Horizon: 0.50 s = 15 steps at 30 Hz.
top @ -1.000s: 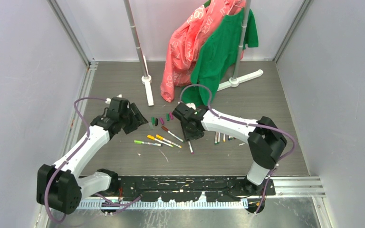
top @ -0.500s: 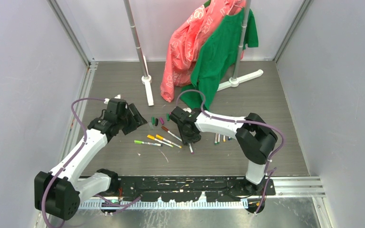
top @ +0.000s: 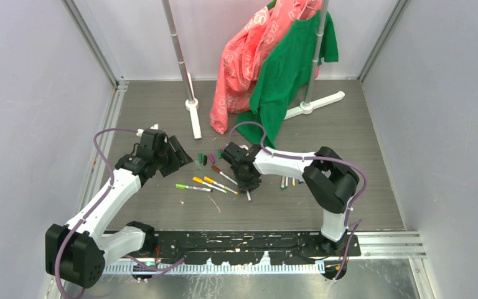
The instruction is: Open the pen caps
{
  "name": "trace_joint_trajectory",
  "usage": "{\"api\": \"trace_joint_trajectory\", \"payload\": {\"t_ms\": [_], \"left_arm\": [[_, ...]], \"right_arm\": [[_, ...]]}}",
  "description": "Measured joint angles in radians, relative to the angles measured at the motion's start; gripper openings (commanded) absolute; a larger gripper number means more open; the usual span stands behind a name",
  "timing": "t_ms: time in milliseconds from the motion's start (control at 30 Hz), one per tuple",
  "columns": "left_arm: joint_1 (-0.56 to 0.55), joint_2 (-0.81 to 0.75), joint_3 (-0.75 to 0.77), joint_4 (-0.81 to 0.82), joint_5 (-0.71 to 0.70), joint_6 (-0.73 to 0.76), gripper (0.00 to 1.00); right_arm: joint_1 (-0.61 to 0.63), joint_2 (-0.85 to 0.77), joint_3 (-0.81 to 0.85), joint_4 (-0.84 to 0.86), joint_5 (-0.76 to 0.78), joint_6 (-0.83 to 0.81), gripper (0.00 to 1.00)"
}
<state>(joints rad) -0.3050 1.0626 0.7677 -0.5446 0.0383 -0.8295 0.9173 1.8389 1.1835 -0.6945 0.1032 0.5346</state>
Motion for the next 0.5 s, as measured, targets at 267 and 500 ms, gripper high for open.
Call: {"api": "trace_joint_trajectory", "payload": {"t_ms": [267,500], "left_arm": [[0.000,0.000,0.000,0.000,0.000,0.000,0.61],[0.000,0.000,0.000,0.002,0.013,-0.009,0.63]], "right_arm": [[-0.002,-0.046,-0.069,0.075,-0.013,0.013,0.02],[-0.002,-0.070,-0.091,0.092,-0.012,0.019,0.01]]}}
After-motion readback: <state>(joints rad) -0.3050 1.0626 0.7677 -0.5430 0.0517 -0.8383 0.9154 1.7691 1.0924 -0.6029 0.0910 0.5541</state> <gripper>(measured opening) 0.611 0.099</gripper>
